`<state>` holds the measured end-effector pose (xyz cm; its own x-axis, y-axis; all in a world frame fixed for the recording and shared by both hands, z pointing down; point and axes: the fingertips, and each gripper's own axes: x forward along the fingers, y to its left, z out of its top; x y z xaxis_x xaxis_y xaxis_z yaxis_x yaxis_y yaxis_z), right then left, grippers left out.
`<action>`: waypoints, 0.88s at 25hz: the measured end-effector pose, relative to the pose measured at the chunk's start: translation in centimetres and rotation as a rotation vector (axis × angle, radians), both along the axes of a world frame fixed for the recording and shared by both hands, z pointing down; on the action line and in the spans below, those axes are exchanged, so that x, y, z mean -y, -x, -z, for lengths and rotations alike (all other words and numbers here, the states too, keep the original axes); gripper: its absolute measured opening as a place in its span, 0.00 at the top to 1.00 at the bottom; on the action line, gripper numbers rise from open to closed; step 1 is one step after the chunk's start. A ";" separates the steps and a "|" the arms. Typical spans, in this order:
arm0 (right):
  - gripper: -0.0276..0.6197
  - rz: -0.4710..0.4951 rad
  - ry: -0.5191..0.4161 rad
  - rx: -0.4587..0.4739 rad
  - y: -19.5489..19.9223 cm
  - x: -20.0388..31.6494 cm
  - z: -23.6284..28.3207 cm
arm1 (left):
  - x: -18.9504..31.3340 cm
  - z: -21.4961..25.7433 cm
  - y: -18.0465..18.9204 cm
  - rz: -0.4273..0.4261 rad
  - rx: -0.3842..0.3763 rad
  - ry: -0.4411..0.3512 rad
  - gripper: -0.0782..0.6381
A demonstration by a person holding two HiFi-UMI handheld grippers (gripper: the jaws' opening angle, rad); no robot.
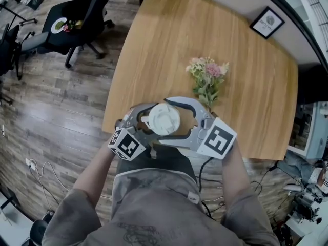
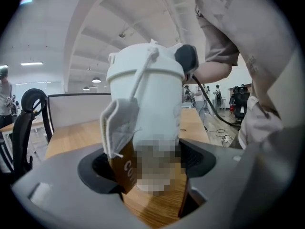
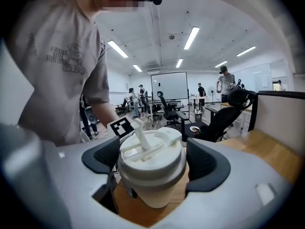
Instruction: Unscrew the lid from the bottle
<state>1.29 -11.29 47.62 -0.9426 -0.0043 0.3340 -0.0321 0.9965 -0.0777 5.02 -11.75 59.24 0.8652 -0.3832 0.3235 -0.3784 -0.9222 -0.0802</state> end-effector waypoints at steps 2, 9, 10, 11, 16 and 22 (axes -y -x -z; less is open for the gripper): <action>0.28 0.008 0.003 -0.003 -0.1 -0.1 -0.1 | -0.1 0.0 0.0 0.001 0.002 0.004 0.39; 0.21 -0.257 0.172 -0.036 -0.4 1.2 -0.5 | 0.0 0.2 0.1 0.032 -0.009 0.011 0.39; 0.18 -0.329 0.180 -0.013 -0.5 1.4 -0.2 | 0.0 0.1 0.1 0.038 -0.012 0.014 0.39; 0.16 -0.404 0.185 0.009 -0.6 1.4 0.2 | -0.1 0.1 0.1 0.043 -0.015 0.018 0.39; 0.15 -0.736 0.144 0.014 -0.6 2.1 0.1 | -0.2 0.0 0.1 0.063 -0.029 0.026 0.39; 0.16 -0.969 0.032 -0.029 -0.3 3.3 -0.8 | -0.1 -0.1 0.3 0.086 -0.037 0.029 0.40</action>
